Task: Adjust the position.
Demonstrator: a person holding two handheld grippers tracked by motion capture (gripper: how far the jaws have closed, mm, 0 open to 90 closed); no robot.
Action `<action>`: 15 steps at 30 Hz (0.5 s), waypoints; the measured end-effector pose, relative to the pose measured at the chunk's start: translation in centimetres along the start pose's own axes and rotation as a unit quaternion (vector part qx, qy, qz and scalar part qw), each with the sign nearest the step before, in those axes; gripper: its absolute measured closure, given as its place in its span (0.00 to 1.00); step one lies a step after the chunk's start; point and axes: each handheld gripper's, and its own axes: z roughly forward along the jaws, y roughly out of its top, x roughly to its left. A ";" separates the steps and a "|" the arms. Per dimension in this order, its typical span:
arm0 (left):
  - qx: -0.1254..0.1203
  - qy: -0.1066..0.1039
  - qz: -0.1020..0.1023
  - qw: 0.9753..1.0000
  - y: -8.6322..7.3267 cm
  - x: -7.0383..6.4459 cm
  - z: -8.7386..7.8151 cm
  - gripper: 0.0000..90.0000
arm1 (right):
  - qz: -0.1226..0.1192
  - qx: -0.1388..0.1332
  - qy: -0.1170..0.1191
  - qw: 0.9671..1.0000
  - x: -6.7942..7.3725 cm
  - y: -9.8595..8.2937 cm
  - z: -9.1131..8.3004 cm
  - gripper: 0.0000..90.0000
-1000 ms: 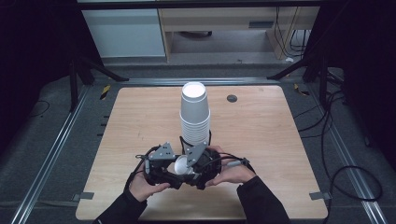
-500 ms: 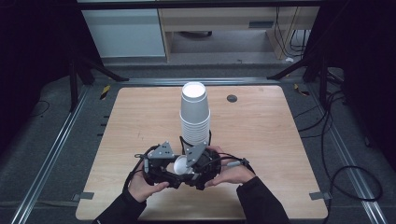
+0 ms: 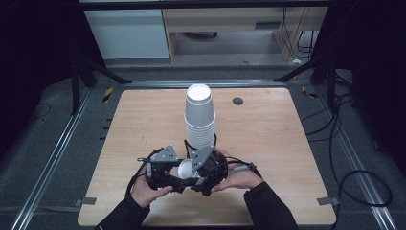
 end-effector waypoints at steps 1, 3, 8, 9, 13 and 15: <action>0.000 0.000 0.000 1.000 0.0 0.0 0.0 0.26 | 0.004 -0.003 0.000 1.000 -0.1 0.0 -0.1 0.09; -0.002 0.000 0.000 1.000 0.0 0.1 -0.1 0.26 | 0.009 -0.008 0.003 1.000 -0.1 -0.1 -0.4 0.08; -0.009 0.002 -0.002 1.000 0.0 0.4 -0.6 0.26 | 0.016 -0.017 -0.011 1.000 -0.5 -0.4 -1.3 0.06; -0.010 0.005 0.000 1.000 0.0 0.4 -0.7 0.26 | 0.017 -0.019 -0.014 1.000 -0.6 -0.5 -1.6 0.06; -0.019 0.005 0.000 1.000 0.1 0.5 -1.3 0.26 | 0.024 -0.030 -0.020 0.999 -0.7 -0.8 -2.4 0.06; -0.024 0.007 -0.001 1.000 0.2 0.5 -1.6 0.26 | 0.026 -0.034 -0.023 0.999 -0.7 -1.0 -2.7 0.06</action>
